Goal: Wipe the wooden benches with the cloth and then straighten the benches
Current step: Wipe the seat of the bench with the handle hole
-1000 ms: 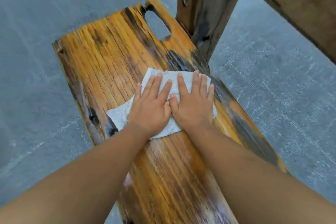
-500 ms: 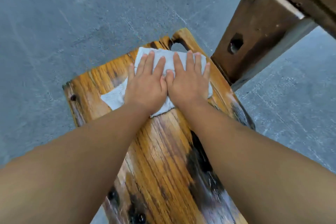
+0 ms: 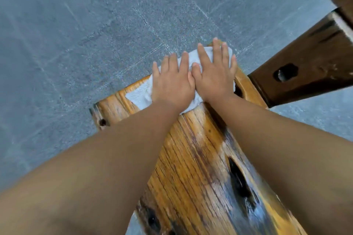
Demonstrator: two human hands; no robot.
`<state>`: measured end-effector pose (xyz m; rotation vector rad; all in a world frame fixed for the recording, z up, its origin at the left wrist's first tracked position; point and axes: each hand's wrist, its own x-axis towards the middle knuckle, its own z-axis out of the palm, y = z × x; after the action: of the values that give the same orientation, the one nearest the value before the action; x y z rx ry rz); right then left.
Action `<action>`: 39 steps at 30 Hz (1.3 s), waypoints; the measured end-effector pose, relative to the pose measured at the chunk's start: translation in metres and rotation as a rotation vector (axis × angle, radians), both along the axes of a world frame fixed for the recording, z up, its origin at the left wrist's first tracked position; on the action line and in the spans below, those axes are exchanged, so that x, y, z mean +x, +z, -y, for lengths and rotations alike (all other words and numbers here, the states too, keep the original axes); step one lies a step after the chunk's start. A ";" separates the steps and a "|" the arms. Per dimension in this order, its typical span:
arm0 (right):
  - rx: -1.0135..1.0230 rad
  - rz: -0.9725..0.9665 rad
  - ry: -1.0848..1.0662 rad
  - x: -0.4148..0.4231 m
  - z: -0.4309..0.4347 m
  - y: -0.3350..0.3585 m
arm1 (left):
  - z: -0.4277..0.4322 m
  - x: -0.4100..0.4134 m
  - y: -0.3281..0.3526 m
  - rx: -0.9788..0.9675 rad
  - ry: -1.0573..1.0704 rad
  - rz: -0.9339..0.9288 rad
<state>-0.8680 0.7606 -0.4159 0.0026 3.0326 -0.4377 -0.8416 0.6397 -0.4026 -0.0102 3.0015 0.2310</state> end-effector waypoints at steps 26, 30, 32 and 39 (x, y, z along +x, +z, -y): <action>0.186 0.175 0.241 0.502 -0.093 0.027 | -0.089 0.510 0.018 0.027 -0.025 0.157; 0.203 0.110 0.225 0.499 -0.090 0.021 | -0.082 0.506 0.012 0.028 -0.042 0.094; 0.214 0.100 0.217 0.496 -0.089 0.018 | -0.076 0.500 0.010 0.050 -0.078 0.106; 0.210 0.089 0.213 0.451 -0.054 0.024 | -0.039 0.450 0.006 0.053 -0.173 0.065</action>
<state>-0.4167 0.8145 -0.3918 -0.2772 2.9322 -0.0985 -0.3912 0.6790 -0.3964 0.2418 2.9091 0.2852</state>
